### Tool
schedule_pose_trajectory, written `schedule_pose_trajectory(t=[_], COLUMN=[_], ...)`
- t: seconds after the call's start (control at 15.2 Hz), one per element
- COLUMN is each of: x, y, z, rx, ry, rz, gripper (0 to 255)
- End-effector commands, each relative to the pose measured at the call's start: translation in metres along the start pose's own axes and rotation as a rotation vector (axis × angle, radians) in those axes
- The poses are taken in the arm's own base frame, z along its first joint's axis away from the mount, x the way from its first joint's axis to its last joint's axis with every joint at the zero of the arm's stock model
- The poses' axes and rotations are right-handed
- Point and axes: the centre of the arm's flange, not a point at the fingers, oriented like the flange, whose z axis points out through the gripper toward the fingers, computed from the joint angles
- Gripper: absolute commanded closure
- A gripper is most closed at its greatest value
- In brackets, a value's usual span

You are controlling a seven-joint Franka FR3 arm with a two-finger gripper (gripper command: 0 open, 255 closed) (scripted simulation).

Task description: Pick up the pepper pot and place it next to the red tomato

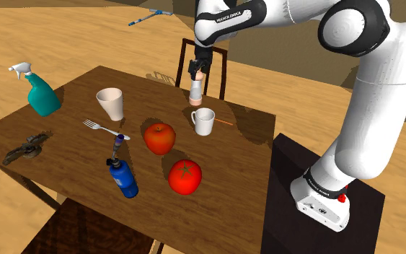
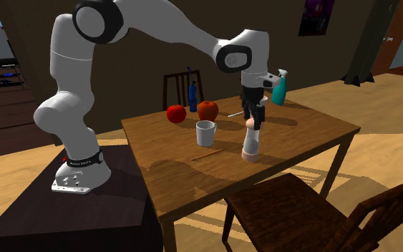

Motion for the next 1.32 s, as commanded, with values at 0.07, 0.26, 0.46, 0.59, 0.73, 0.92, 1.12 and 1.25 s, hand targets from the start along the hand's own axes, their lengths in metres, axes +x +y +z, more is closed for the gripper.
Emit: schedule_pose_trajectory(t=[0.07,0.26,0.46,0.59,0.73,0.92,1.12,1.25], x=[0.000,0.000,0.000,0.000,0.000,0.000,0.000,0.001], y=[0.000,0.000,0.000,0.000,0.000,0.000,0.000,0.000], z=[0.003,0.003,0.003,0.003,0.003,0.003,-0.002,-0.013], rx=[0.000,0.000,0.000,0.000,0.000,0.000,0.000,0.000], ry=[0.001,0.001,0.001,0.001,0.001,0.001,0.001,0.001], rz=[0.000,0.000,0.000,0.000,0.000,0.000,0.000,0.000], gripper=[0,0,255,255,255,255,255,255])
